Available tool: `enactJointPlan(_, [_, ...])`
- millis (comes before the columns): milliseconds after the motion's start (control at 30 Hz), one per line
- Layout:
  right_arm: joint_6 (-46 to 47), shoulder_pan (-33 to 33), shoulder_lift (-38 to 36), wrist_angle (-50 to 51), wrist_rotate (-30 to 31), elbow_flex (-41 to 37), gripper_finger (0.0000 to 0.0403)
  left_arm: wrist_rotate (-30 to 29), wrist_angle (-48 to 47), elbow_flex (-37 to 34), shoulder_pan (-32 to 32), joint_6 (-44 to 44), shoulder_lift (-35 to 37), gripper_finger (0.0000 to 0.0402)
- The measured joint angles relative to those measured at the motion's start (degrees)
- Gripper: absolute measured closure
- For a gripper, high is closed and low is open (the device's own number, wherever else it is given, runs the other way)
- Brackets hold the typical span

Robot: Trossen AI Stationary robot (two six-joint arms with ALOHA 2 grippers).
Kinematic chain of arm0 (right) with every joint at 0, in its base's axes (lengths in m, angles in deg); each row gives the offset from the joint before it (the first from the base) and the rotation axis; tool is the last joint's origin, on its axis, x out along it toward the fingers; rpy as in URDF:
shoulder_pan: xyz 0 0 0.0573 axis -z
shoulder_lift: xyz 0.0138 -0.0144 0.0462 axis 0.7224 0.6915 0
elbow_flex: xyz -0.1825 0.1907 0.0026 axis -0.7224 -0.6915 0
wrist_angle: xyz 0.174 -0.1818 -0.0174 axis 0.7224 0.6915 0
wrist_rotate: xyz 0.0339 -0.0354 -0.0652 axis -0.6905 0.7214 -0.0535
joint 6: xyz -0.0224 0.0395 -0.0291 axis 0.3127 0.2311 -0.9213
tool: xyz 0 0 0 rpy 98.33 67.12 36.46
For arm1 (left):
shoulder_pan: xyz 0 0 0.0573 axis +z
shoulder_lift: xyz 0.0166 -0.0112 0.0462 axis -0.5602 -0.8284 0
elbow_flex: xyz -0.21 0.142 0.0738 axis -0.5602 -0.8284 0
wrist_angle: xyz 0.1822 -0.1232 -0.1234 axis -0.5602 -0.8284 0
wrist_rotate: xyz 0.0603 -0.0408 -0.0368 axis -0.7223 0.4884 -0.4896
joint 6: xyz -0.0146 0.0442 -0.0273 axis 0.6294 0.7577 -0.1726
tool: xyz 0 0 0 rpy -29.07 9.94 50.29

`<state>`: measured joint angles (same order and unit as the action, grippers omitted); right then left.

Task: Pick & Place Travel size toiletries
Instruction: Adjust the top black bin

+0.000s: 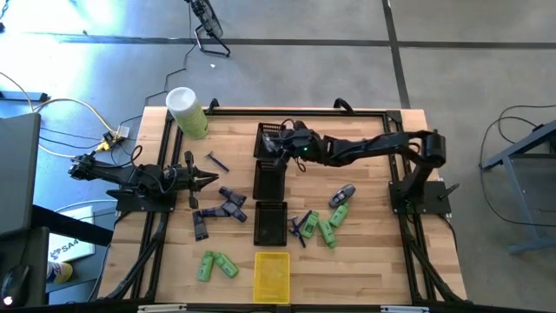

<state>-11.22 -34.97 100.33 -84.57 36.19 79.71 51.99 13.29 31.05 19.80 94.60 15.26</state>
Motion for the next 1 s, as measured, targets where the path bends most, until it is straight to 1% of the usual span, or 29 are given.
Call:
enactJointPlan(133, [-0.7,-0.1,-3.5,7.4,-0.1,0.0,0.0334,0.0,0.0,0.0,0.0,-0.6,0.0,0.0378])
enactJointPlan(200, [-0.5,-0.2,-5.5,13.1,-0.1,-0.1,0.0352,0.0,0.0,0.0,0.0,-1.1,0.0,0.0378])
enactJointPlan(300, [-0.3,-0.5,-6.9,17.8,0.0,0.1,0.0378,0.0,0.0,0.0,0.0,-1.2,0.0,0.0378])
enactJointPlan(367, [0.7,-0.5,-8.5,24.5,-0.1,-0.2,0.0393,0.0,0.0,0.0,0.0,-1.3,0.0,0.0378])
enactJointPlan(633, [4.7,-1.9,-13.7,40.4,0.3,-0.1,0.0399,0.0,0.0,0.0,0.0,-1.3,0.0,0.0378])
enactJointPlan(800, [7.3,-2.4,-16.2,48.5,3.0,-0.1,0.0399,0.0,0.0,0.0,0.0,-1.3,0.0,0.0378])
enactJointPlan(933, [6.4,-2.2,-16.4,50.4,3.3,-0.1,0.0399,0.0,0.0,0.0,0.0,-1.3,0.0,0.0378])
enactJointPlan(1000, [4.2,-2.3,-16.3,50.2,3.5,-0.1,0.0398,0.0,0.0,0.0,0.0,-1.3,0.0,0.0378])
